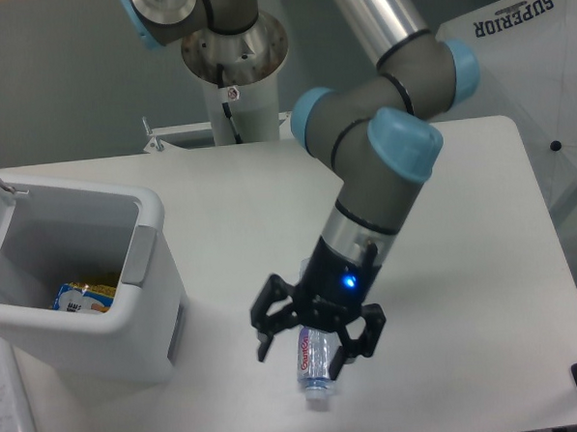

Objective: Place the trash in the trash can
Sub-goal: 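Move the open gripper back over the clear plastic bottle, then lower the gripper around the bottle's cap end and close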

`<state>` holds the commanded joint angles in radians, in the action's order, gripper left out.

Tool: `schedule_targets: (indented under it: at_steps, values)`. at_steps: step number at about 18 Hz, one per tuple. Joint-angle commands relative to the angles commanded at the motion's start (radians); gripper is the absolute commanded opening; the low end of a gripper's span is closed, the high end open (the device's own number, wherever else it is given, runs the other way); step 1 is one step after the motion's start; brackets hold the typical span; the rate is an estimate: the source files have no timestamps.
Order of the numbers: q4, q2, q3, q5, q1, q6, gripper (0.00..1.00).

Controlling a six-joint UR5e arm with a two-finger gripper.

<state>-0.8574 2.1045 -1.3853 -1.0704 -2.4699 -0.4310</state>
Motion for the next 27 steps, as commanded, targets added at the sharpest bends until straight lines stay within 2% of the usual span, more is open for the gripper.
schedule_targets:
  at_steps: [3, 7, 10, 12, 27]
  values:
    - [-0.049, 0.057, 0.049, -0.129, 0.043, 0.0, 1.0]
    - [-0.228, 0.121, 0.124, -0.223, 0.077, 0.0, 1.0]
    - [-0.305, 0.167, 0.167, -0.302, 0.103, 0.0, 1.0]
    - [-0.308, 0.193, 0.17, -0.371, 0.129, 0.002, 1.0]
    - [-0.298, 0.267, 0.204, -0.503, 0.157, 0.002, 1.0]
